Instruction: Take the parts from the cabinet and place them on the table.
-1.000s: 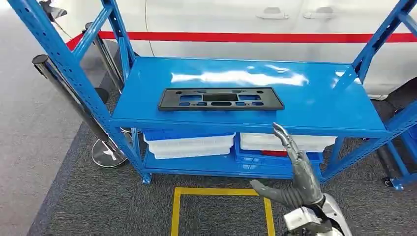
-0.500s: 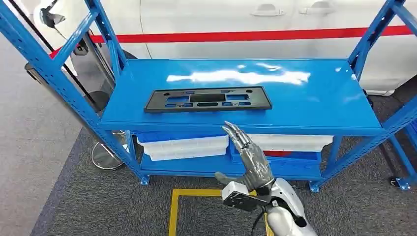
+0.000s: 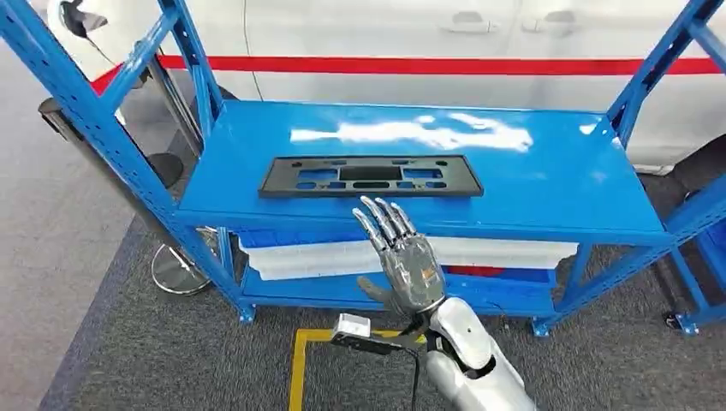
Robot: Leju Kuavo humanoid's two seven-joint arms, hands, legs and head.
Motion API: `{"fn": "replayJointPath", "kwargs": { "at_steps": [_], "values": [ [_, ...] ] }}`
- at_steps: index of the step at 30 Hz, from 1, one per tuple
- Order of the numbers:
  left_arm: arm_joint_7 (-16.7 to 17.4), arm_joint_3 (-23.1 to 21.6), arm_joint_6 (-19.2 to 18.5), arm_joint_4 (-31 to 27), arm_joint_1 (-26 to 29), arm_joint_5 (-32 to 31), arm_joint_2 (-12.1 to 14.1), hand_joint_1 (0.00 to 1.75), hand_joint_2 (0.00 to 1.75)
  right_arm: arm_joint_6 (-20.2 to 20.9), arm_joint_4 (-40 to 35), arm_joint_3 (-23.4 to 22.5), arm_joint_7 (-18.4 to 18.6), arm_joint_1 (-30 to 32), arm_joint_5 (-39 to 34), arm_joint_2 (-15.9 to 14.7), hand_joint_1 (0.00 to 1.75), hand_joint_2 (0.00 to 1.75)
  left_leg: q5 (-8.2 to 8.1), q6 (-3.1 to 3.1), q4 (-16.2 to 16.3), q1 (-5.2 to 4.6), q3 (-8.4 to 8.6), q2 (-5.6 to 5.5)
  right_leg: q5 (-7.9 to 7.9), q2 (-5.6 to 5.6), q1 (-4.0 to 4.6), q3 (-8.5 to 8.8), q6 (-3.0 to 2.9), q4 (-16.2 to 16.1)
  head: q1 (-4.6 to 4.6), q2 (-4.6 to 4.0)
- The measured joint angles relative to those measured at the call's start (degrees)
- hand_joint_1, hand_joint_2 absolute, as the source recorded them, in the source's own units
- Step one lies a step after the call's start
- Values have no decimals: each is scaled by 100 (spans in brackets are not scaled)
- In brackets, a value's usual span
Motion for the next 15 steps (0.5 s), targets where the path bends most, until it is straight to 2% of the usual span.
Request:
{"fn": "replayJointPath", "kwargs": {
  "at_steps": [1,2,3,4,6,7,8,9,11,13,14,15],
  "values": [
    [-4,-24,-24,0,-8,-2,2,0,0,-98,76,4,43,-14,186,24,0,175,-6,8,1,-4,2,-1,-180,0,-10,-262,20,503,0,-2],
    [-11,-46,-57,2,-7,-7,2,0,0,-217,169,4,81,-18,373,51,0,175,-12,14,4,-5,2,-2,-255,-1,-16,-472,38,859,0,-2],
    [-11,-57,-79,4,-2,-7,0,0,0,-295,230,4,101,-25,509,83,0,175,-19,10,10,-5,4,-6,-198,-1,-26,-529,45,910,0,0],
    [-13,-78,-101,4,-1,-11,0,0,0,-388,294,4,112,-57,655,116,0,175,-30,-2,16,-4,15,-10,18,-2,-40,-450,47,679,0,0],
    [-15,-131,-160,4,-10,-42,-4,0,0,-593,444,4,136,-174,911,230,0,175,-74,-29,45,-4,51,-10,567,-20,-48,3,23,-297,0,0],
    [-15,-160,-186,4,-13,-46,-11,0,0,-674,510,4,144,-236,996,271,0,175,-106,-60,68,-4,60,-10,705,-34,-45,209,0,-760,0,0],
    [-15,-185,-197,4,-19,-48,-11,0,0,-741,605,4,155,-305,1065,325,0,175,-130,-97,93,-46,40,-9,610,-30,-4,254,-22,-820,0,0],
    [-13,-203,-232,4,-26,-61,-11,0,0,-790,689,2,188,-352,1153,376,0,175,-134,-128,94,-44,32,-8,629,-22,-18,235,-63,-827,-2,0],
    [37,-251,-262,7,-28,-68,-13,0,0,-875,839,2,280,-402,1269,452,0,175,-138,-191,70,-20,48,-5,616,-6,21,230,-116,-827,0,0],
    [85,-302,-273,7,-43,-98,-17,0,0,-886,986,2,383,-503,1293,558,0,175,-207,-260,137,-1,48,0,640,-12,-34,293,-199,-904,-2,0],
    [105,-321,-278,7,-57,-101,-22,0,0,-903,1061,2,437,-563,1293,617,0,175,-368,-282,398,-6,-63,-2,621,-16,-43,315,-240,-915,-2,-2],
    [118,-330,-280,7,-73,-105,-26,0,0,-908,1115,2,477,-602,1291,656,0,175,-571,-308,814,4,-274,-2,609,-21,-41,326,-258,-914,-2,0]
  ]
}}
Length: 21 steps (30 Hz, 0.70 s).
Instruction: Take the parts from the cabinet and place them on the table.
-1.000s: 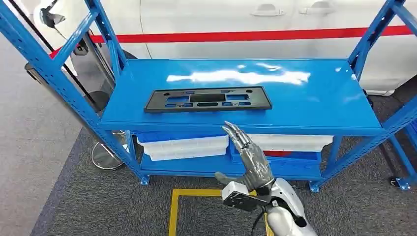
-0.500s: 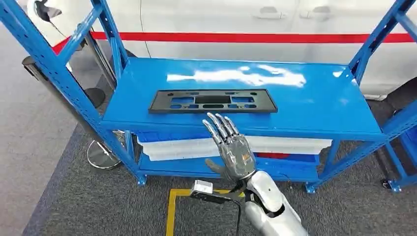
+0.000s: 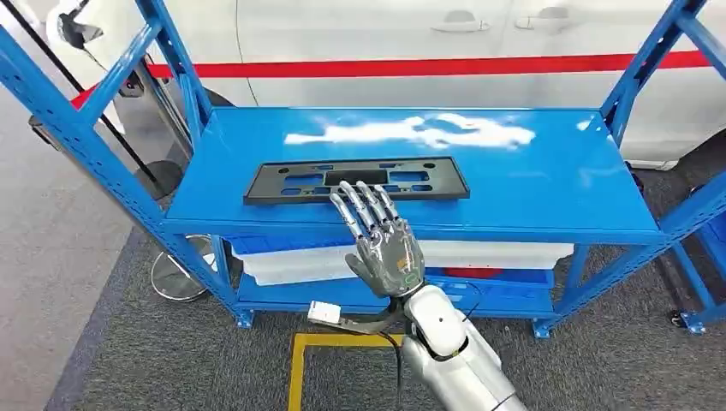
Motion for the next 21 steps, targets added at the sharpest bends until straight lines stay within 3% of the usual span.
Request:
{"fn": "replayJointPath", "kwargs": {
  "at_steps": [2,3,4,5,7,8,10,13,14,15,17,18,19,20,21],
  "values": [
    [17,-17,-9,0,-5,-2,-4,0,0,0,138,4,61,-31,-18,35,0,175,-336,-33,946,8,-514,0,-35,-4,10,18,-19,5,0,0],
    [22,-35,-13,0,3,-2,-11,0,0,0,212,13,85,-32,-28,46,0,175,-319,-40,1162,8,-666,0,-51,2,11,38,-13,7,0,0],
    [22,-50,-20,0,5,-2,-13,0,0,-2,273,24,105,-34,-48,57,0,175,-149,-32,1047,8,-655,0,-77,10,11,73,-7,8,0,-2],
    [24,-61,-24,0,2,-2,-13,0,0,-2,314,33,114,-48,-63,72,0,175,115,-18,691,8,-513,1,-105,20,11,116,5,10,0,-2],
    [22,-90,-26,0,-4,-4,-13,0,0,-2,397,52,116,-112,-85,126,0,175,753,51,-498,6,0,2,-187,29,11,233,45,10,0,0],
    [24,-98,-28,9,-1,-7,-13,0,0,-2,441,52,127,-143,-90,133,0,175,635,88,-596,-23,78,1,-208,27,32,243,79,3,2,0],
    [22,-120,-46,11,-28,-20,-17,0,0,-2,509,66,168,-189,-103,148,0,175,618,148,-703,-59,88,-10,-209,30,34,213,145,-12,2,0],
    [22,-142,-61,11,-17,-33,-37,0,0,-2,611,94,225,-221,-146,168,0,175,598,257,-783,-2,203,-25,-237,24,40,225,236,111,2,0],
    [20,-142,-63,11,-17,-41,-44,0,0,2,640,96,242,-256,-177,175,0,175,579,293,-795,-6,246,-19,-325,20,40,133,251,311,2,0],
    [17,-144,-74,11,-29,-48,-44,0,0,11,682,109,271,-308,-203,175,0,175,558,326,-795,-7,262,-17,-496,20,40,-81,273,674,2,0],
    [9,-155,-79,13,-43,-50,-44,0,0,39,833,120,358,-348,-273,175,0,175,511,364,-795,-27,295,-19,-849,18,36,-673,308,1610,2,0],
    [9,-160,-83,13,-36,-52,-44,0,0,42,903,125,389,-346,-297,175,0,175,487,367,-790,-33,318,-25,-863,17,36,-866,305,1844,2,0],
    [9,-168,-90,13,-27,-55,-46,0,0,42,957,131,406,-348,-302,175,0,175,459,366,-790,-38,353,-31,-750,18,37,-924,293,1817,2,0],
    [9,-179,-94,13,-25,-57,-50,0,0,50,1012,136,424,-364,-306,175,0,175,421,363,-789,-47,407,-38,-479,17,40,-851,263,1507,2,0],
    [9,-186,-94,13,-28,-59,-57,0,0,61,1053,138,428,-389,-315,175,0,175,378,355,-789,-58,474,-42,-129,18,47,-660,228,1011,2,0]
  ]
}}
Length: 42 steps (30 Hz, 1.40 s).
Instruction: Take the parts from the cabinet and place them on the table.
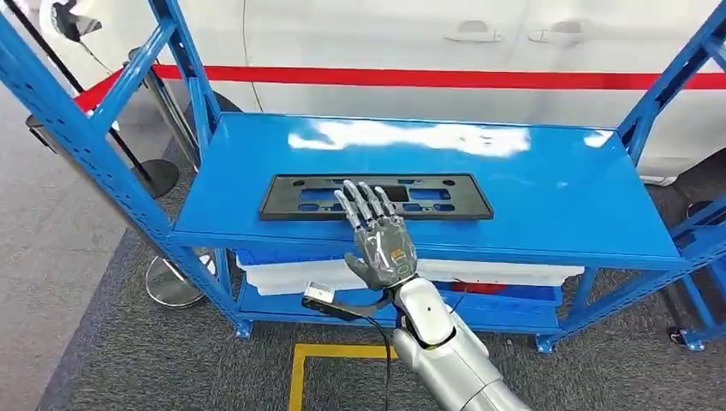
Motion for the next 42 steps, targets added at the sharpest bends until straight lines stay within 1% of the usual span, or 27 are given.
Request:
{"fn": "replayJointPath", "kwargs": {
  "at_steps": [1,2,3,5,6,8,12,13,14,15,17,18,19,20,23,25,27,28,29,30,32,33,36,38,39,40,42],
  "values": [
    [-2,-9,0,0,-4,0,-7,0,0,2,33,0,11,-23,-4,0,0,175,-44,-8,0,-9,62,-1,309,0,16,188,-40,-479,0,0],
    [-2,-15,0,0,-2,0,-18,0,0,7,68,0,13,-47,-11,0,0,175,-99,-28,-12,-3,84,3,471,-8,55,349,-101,-881,0,-2],
    [-4,-26,-2,0,-24,0,-31,0,0,13,116,7,13,-75,-18,2,0,175,-117,-61,-3,-21,111,7,264,-25,92,333,-113,-963,-2,0],
    [-4,-48,-2,0,-14,-2,-28,0,0,22,174,18,26,-85,-24,9,0,175,-143,-130,17,-14,138,18,380,-15,99,358,-168,-994,4,-2],
    [-2,-57,0,0,-14,-2,-28,0,0,24,207,24,46,-92,-28,13,0,175,-130,-168,19,-23,162,20,344,-13,96,391,-213,-1011,2,0],
    [-2,-68,0,13,-16,-2,-13,0,0,33,262,46,79,-115,-35,39,0,175,-220,-207,182,-10,148,15,337,-14,25,577,-239,-1121,2,0],
    [15,-100,-4,18,-35,-17,-22,0,0,148,500,50,281,-145,-13,61,0,175,-820,-330,1740,50,-832,23,250,-19,9,659,-272,-1134,0,0],
    [35,-109,0,24,-19,-22,-22,0,0,183,546,50,326,-131,0,61,0,175,-784,-343,1830,64,-966,25,226,-6,4,679,-270,-1129,2,0],
    [56,-122,0,24,-13,-24,-22,0,0,194,587,50,339,-130,4,61,0,175,-582,-355,1646,79,-961,25,197,12,-4,718,-258,-1126,0,0],
    [70,-138,0,28,-10,-26,-20,0,0,203,621,48,352,-135,11,61,0,175,-304,-359,1294,92,-862,26,168,21,-8,757,-242,-1123,0,0],
    [68,-177,0,33,-17,-70,-13,0,0,225,686,35,402,-156,18,61,0,175,463,-365,189,113,-494,32,87,26,-22,859,-181,-1113,2,-2],
    [66,-210,-9,33,-20,-90,-13,0,0,245,726,20,422,-175,24,59,0,175,305,-342,108,80,-499,33,77,24,-5,857,-150,-1097,2,0],
    [59,-232,-18,33,-42,-114,-13,0,0,258,747,7,437,-194,33,61,0,175,264,-264,41,48,-464,40,70,32,0,805,-117,-1087,2,-2],
    [55,-245,-22,33,-37,-125,-15,0,0,280,769,-2,457,-196,39,59,0,175,361,-211,54,49,-496,30,46,31,9,803,-83,-1088,4,0],
    [50,-286,-46,33,-49,-149,-52,0,0,363,795,-59,516,-214,120,57,0,175,367,-120,29,85,-451,36,-56,27,-9,820,10,-1019,4,0],
    [46,-321,-52,33,-88,-179,-52,0,0,398,806,-105,525,-237,153,55,0,175,344,-58,27,74,-441,38,-426,11,-3,506,40,-377,2,0],
    [46,-341,-52,33,-116,-177,-52,0,0,424,839,-138,533,-215,151,39,0,175,326,-29,32,46,-440,37,-797,8,-8,-31,55,625,2,0],
    [46,-345,-52,33,-116,-177,-52,0,0,435,857,-149,533,-204,153,31,0,175,316,-20,37,33,-433,35,-785,8,-5,-170,44,828,2,-2],
    [50,-354,-57,33,-113,-175,-55,0,0,444,876,-155,533,-202,153,26,0,175,305,-13,39,19,-417,31,-632,8,-2,-163,23,732,2,0],
    [55,-356,-57,33,-115,-160,-59,0,0,446,889,-157,531,-207,170,26,0,175,290,-9,43,1,-397,23,-368,8,8,-17,-15,368,2,0],
    [55,-363,-57,33,-117,-135,-83,0,0,444,892,-162,531,-231,212,28,0,175,256,-18,44,-33,-341,17,201,8,52,469,-143,-715,2,0],
    [55,-367,-57,33,-119,-129,-107,0,0,441,898,-164,540,-245,241,28,0,175,244,-32,47,-49,-342,18,170,7,84,580,-198,-934,4,0],
    [37,-367,-57,33,-99,-52,-103,0,0,433,959,-175,647,-269,394,59,0,175,228,-112,46,-29,-354,21,175,-1,107,585,-192,-1007,2,0],
    [4,-367,-63,33,-104,-28,-105,0,0,435,999,-186,691,-297,446,103,0,175,175,-170,79,-36,-363,22,222,-14,14,648,-230,-1117,2,-2],
    [-11,-367,-63,33,-98,-2,-107,0,0,435,1025,-188,724,-326,468,118,0,175,74,-212,234,-33,-407,25,222,-13,15,671,-250,-1141,2,0],
    [-17,-367,-63,33,-93,4,-109,0,0,435,1058,-188,741,-363,494,157,0,175,-137,-247,605,-16,-580,24,215,-17,12,678,-265,-1138,2,0],
    [-26,-367,-61,33,-92,20,-114,0,0,435,1137,-188,778,-384,525,188,0,175,-546,-320,1584,35,-1057,25,199,-24,13,695,-278,-1134,2,-2]
  ]
}}
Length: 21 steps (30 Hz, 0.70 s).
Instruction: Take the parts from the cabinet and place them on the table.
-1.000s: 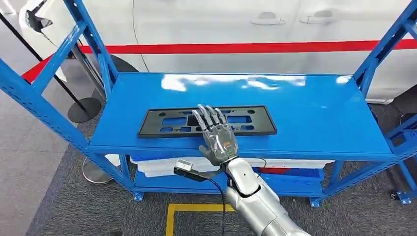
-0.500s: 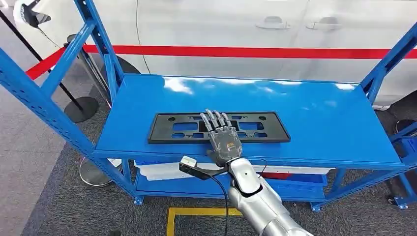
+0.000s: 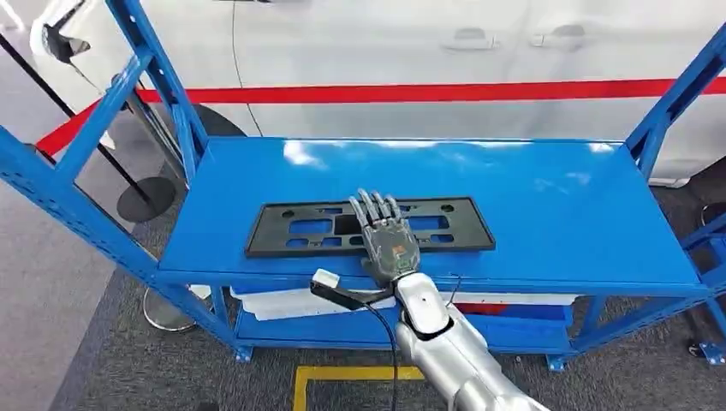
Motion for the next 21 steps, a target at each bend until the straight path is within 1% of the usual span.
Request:
{"fn": "replayJointPath", "kwargs": {
  "at_steps": [1,2,3,4,5,6,7,8,9,10,11,12,13,14,15,16,17,18,19,20,21],
  "values": [
    [0,0,0,0,10,7,-2,0,0,0,46,0,13,1,9,4,0,175,-47,-29,296,20,-161,2,-12,-1,-1,7,4,6,0,0],
    [0,0,2,0,21,9,-4,0,0,0,83,0,31,0,15,4,14,175,48,-47,282,37,-173,4,-25,0,-5,23,9,9,0,2],
    [-4,0,4,0,25,9,-4,0,0,0,120,0,44,-4,15,11,148,175,263,-62,1,56,-55,5,-38,4,-9,43,21,15,0,0],
    [-7,0,11,2,27,11,-2,0,0,-2,155,-2,55,-21,24,20,155,175,579,-69,-539,72,208,11,-64,15,-18,73,43,31,0,0],
    [-7,0,24,7,27,9,-2,0,0,4,184,-4,59,-47,31,31,164,175,845,-67,-1098,80,469,16,-94,20,-24,96,64,52,0,0],
    [-7,0,31,7,25,2,-2,0,0,26,222,-9,63,-82,30,42,168,175,860,-43,-1446,81,630,23,-123,22,-19,95,99,65,0,2],
    [-4,0,39,7,21,0,-4,0,0,75,291,-18,74,-135,28,46,169,175,836,7,-1533,38,666,17,-135,30,15,62,129,110,0,0],
    [2,-2,44,7,14,-4,-9,0,0,105,338,-22,76,-153,26,50,171,175,835,52,-1493,38,637,4,-123,26,16,50,159,93,0,0],
    [4,-4,46,7,23,-6,-9,0,0,116,367,-31,76,-158,17,50,175,175,826,79,-1484,27,630,0,-125,26,10,55,174,84,0,0],
    [7,-7,55,7,32,-9,-11,0,0,118,406,-50,76,-170,7,52,175,175,827,108,-1491,19,629,-3,-127,23,2,65,203,75,0,0],
    [24,-11,78,7,35,-9,-41,0,0,109,441,-67,76,-194,5,54,175,175,852,158,-1546,71,655,3,-170,26,14,53,245,101,0,2],
    [22,-15,101,7,32,-17,-52,0,0,98,468,-88,76,-217,-9,52,175,175,859,193,-1558,68,664,6,-277,24,-8,3,269,248,0,2],
    [20,-17,107,7,24,-22,-52,0,0,90,501,-105,76,-233,-33,52,175,175,855,235,-1557,67,661,10,-446,20,-10,-129,282,521,0,2],
    [20,-17,120,7,19,-22,-52,0,0,79,537,-124,74,-239,-61,48,175,175,849,244,-1556,63,661,11,-696,19,-21,-374,301,1031,0,2],
    [20,-20,136,7,20,-24,-52,0,0,68,584,-149,72,-231,-81,42,175,175,843,255,-1555,57,661,12,-896,19,-24,-635,314,1540,0,2],
    [20,-22,144,7,25,-24,-55,0,0,55,633,-162,70,-223,-92,35,175,175,839,259,-1551,55,660,11,-978,19,-25,-838,324,1906,0,2],
    [20,-28,146,7,30,-26,-59,0,0,48,667,-173,59,-219,-96,24,175,175,836,257,-1549,55,665,9,-913,19,-27,-900,324,1975,0,2],
    [20,-37,149,7,29,-44,-63,0,0,37,701,-190,50,-221,-103,17,175,175,829,252,-1544,55,674,1,-716,18,-28,-824,316,1759,0,2],
    [20,-46,151,7,27,-44,-81,0,0,20,723,-208,42,-229,-111,17,175,175,817,240,-1535,55,686,-6,-416,16,-28,-609,298,1268,0,2],
    [20,-55,157,7,24,-50,-83,0,0,11,734,-221,39,-241,-120,17,175,175,801,219,-1518,55,700,-11,-144,13,-28,-355,274,725,0,2],
    [20,-63,164,7,22,-59,-94,0,0,-9,750,-238,9,-251,-153,15,175,175,783,193,-1503,55,700,-13,14,9,-25,-155,245,270,2,2]
  ]
}}
